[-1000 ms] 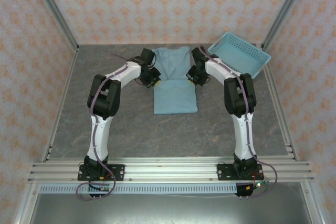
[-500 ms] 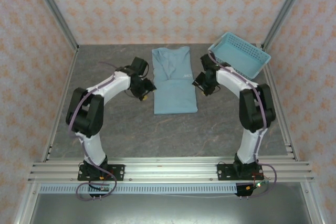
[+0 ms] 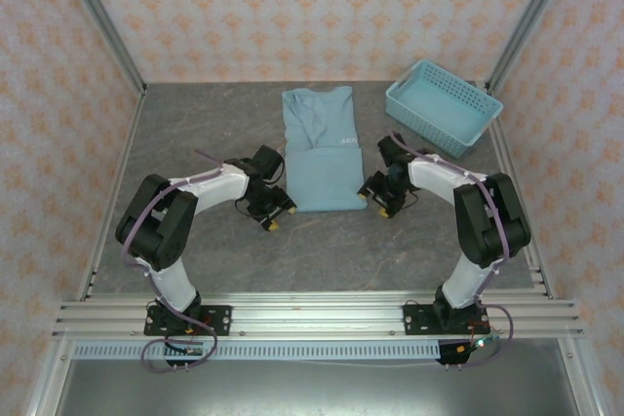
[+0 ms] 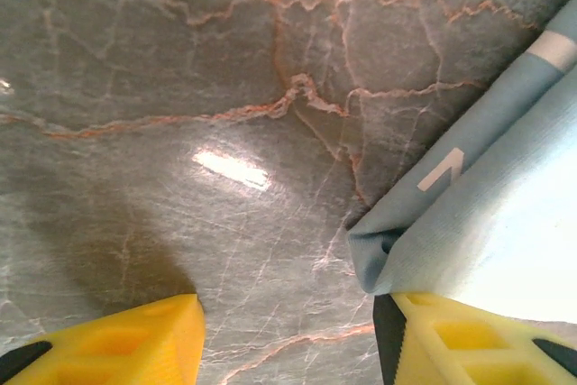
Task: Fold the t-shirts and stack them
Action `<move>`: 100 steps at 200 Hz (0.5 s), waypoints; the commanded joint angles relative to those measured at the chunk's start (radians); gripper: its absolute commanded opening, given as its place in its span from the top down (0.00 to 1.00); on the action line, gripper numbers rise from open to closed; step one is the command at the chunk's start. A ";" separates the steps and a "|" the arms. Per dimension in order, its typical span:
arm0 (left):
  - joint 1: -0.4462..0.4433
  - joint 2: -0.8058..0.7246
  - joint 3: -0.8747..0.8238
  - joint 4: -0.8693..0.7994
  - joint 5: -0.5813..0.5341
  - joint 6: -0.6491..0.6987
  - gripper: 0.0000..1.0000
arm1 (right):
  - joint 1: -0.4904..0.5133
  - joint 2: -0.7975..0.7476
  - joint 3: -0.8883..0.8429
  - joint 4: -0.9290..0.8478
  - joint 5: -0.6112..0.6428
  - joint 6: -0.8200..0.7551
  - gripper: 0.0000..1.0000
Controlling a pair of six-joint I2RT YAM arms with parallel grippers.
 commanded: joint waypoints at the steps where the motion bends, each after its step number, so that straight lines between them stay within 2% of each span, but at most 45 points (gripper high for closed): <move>1: -0.014 0.022 -0.002 0.217 -0.039 -0.063 0.48 | 0.016 -0.027 -0.016 0.044 -0.020 0.011 0.40; 36: -0.018 0.074 0.034 0.251 -0.027 -0.079 0.53 | 0.031 0.021 0.003 0.077 -0.031 0.035 0.45; 72: -0.030 0.116 0.060 0.277 -0.034 -0.073 0.67 | 0.049 0.098 0.043 0.072 -0.033 0.050 0.54; 84: -0.033 0.133 0.059 0.292 -0.037 -0.077 0.74 | 0.054 0.126 0.048 0.083 -0.037 0.060 0.60; 100: -0.034 0.138 0.054 0.304 -0.055 -0.079 0.87 | 0.061 0.146 0.062 0.073 -0.024 0.071 0.76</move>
